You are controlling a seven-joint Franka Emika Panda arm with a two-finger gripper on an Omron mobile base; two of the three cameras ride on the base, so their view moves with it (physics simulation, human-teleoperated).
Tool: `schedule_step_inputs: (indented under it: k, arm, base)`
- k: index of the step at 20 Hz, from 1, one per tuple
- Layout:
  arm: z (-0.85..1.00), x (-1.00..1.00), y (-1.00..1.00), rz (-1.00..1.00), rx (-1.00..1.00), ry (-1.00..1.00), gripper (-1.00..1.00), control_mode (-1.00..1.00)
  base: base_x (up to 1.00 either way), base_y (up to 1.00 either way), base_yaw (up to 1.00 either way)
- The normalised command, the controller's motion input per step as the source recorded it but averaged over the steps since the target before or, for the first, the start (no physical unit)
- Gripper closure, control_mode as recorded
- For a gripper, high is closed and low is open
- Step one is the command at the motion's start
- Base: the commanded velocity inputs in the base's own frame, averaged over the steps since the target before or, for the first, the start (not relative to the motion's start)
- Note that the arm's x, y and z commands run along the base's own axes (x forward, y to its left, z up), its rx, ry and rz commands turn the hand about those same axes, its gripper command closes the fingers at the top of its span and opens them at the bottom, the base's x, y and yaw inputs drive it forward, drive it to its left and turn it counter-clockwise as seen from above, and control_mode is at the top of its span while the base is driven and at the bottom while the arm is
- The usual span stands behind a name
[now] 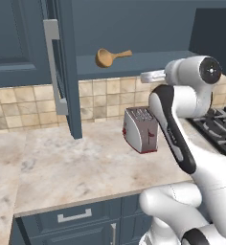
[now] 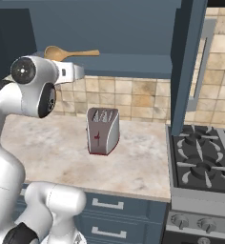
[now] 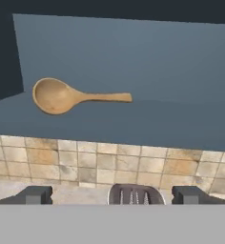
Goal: Organize the utensils by type. Pick up the wooden spoons from the counter and place them in the open cabinet. Then pick up the metallic utensils from the counter and place them in the open drawer.
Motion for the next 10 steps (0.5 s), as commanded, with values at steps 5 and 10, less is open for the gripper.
schedule_step_inputs:
  k: [5, 10]
  arm:
    - [-0.03, -0.9, -0.12, -0.1, 0.07, 0.16, -1.0, -1.0]
    - [-0.05, -0.82, -0.11, -0.09, 0.06, 0.13, -1.0, -1.0]
  base:
    - [0.0, 0.0, 0.0]
    - [0.0, 0.0, 0.0]
